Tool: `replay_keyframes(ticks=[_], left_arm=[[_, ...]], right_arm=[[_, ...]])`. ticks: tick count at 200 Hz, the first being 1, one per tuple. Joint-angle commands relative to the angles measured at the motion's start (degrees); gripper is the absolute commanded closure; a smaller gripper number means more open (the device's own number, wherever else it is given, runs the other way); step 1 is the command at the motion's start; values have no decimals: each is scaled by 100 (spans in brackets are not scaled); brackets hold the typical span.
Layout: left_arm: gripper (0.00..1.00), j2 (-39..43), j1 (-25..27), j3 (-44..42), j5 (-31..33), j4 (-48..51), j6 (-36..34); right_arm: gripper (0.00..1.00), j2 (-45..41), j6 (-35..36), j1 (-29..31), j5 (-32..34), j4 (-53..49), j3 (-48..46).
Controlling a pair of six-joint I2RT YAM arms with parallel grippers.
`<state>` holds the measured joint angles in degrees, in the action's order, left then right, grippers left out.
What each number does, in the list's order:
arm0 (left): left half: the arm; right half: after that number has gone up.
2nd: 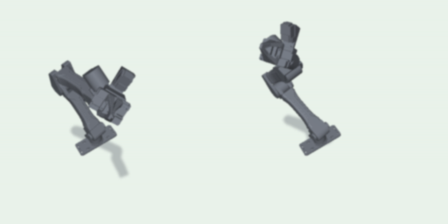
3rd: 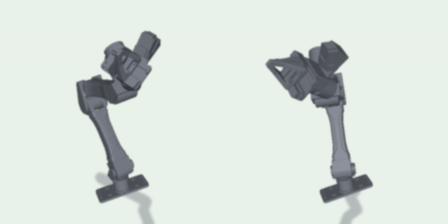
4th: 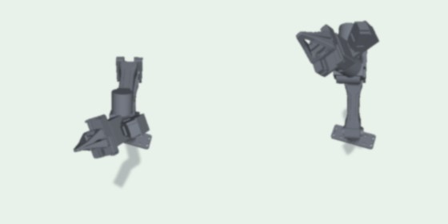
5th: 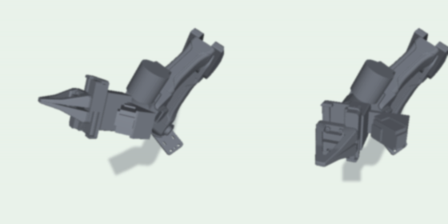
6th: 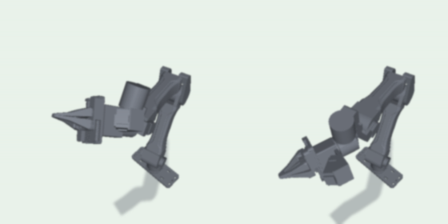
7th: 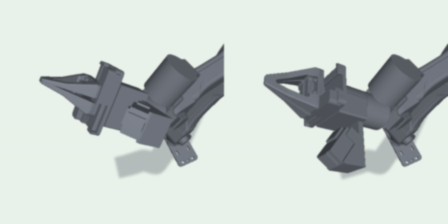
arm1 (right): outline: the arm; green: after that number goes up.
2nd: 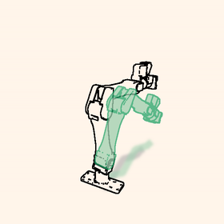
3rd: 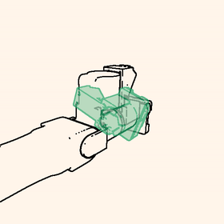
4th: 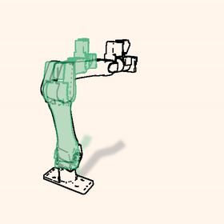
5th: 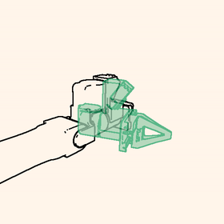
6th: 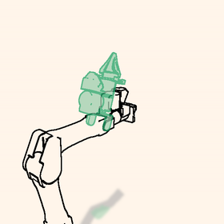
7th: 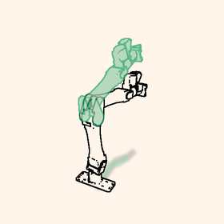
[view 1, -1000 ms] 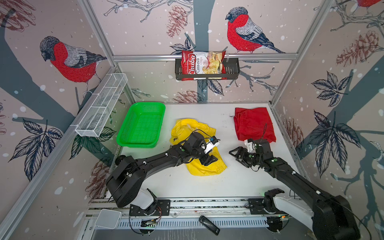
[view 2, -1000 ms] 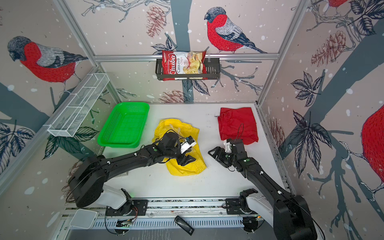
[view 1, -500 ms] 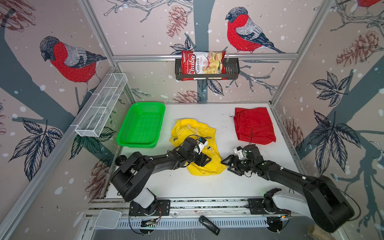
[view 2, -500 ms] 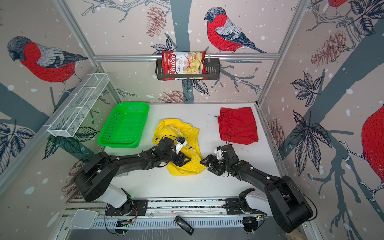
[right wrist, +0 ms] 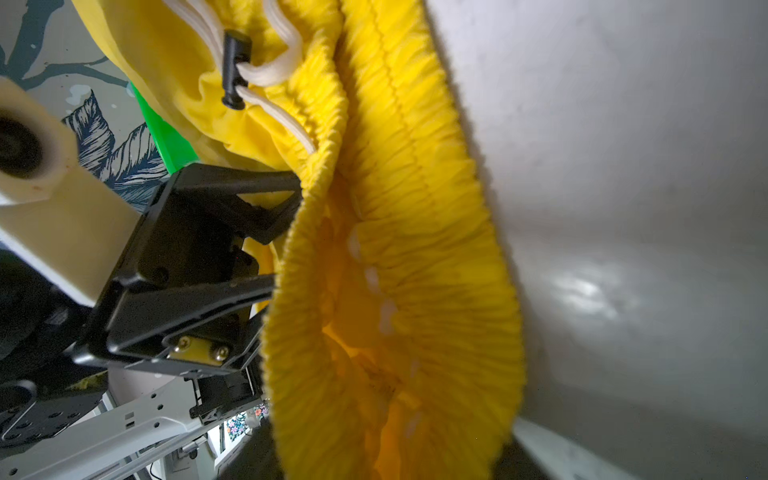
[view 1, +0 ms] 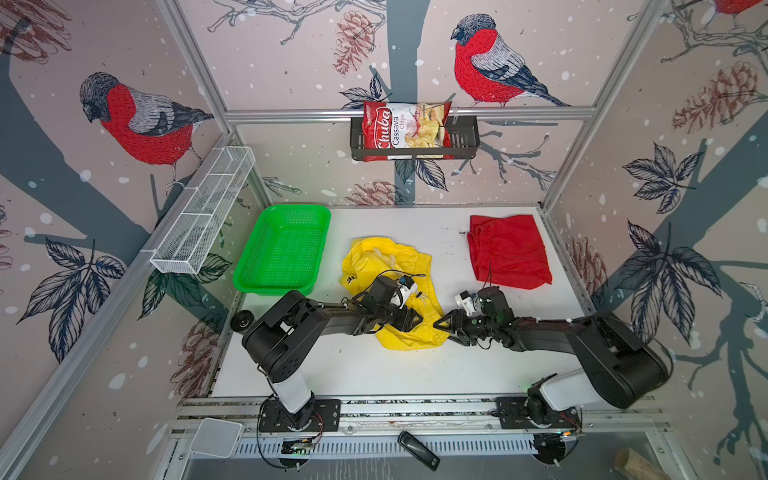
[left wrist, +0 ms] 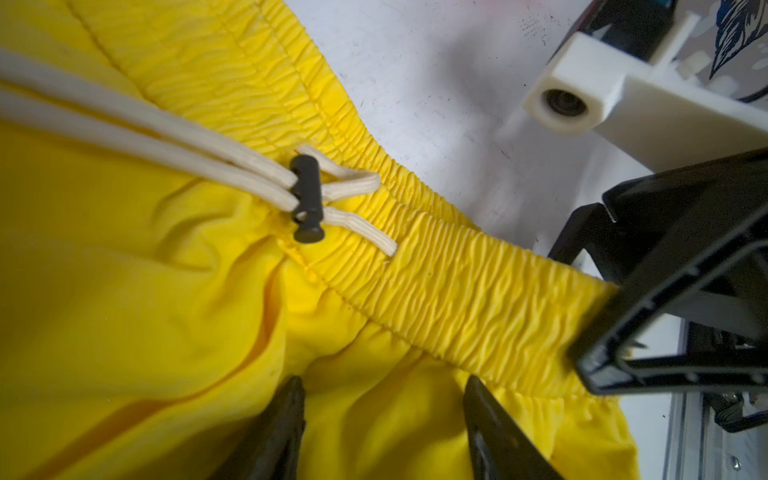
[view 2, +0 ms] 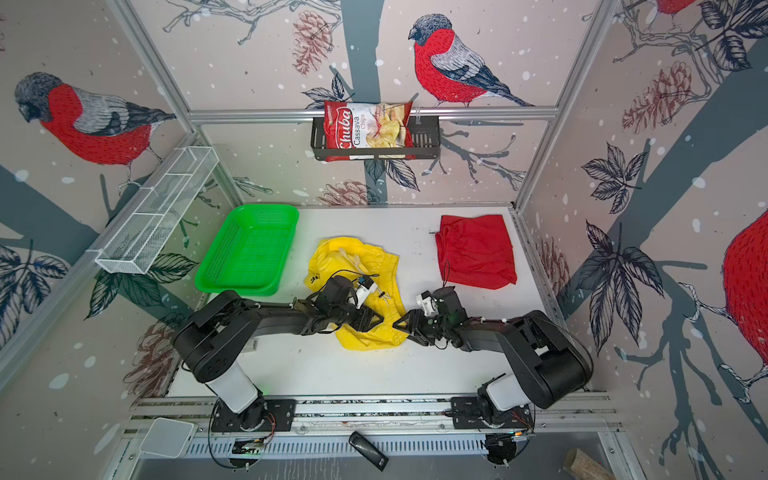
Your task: Fold and stack the shorts
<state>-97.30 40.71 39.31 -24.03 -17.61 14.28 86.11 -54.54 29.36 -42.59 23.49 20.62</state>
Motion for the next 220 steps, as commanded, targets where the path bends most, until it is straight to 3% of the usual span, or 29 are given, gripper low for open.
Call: replay_keyframes(ticks=[1, 51, 77, 110, 151, 220], left_arm=[[38, 180, 7, -29, 0, 77, -114], [29, 1476, -5, -156, 675, -528, -398], [27, 2090, -7, -148, 874, -904, -883], [25, 2649, -6, -138, 997, -1297, -1695], [23, 2654, -2, -48, 1217, -1090, -2357], [22, 2415, -15, -319, 2495, -1667, -1877]], right_arm=[[67, 112, -32, -47, -110, 398, 186], [86, -1332, 585, -545, 852, -1195, 1269], [87, -1588, 928, -613, 1415, -1873, 2348], [88, -1456, 1008, -545, 1707, -1988, 3576], [89, -1150, 1333, -152, 2209, -2012, 5017], [89, -848, 2128, 103, 2463, -2881, 6971]])
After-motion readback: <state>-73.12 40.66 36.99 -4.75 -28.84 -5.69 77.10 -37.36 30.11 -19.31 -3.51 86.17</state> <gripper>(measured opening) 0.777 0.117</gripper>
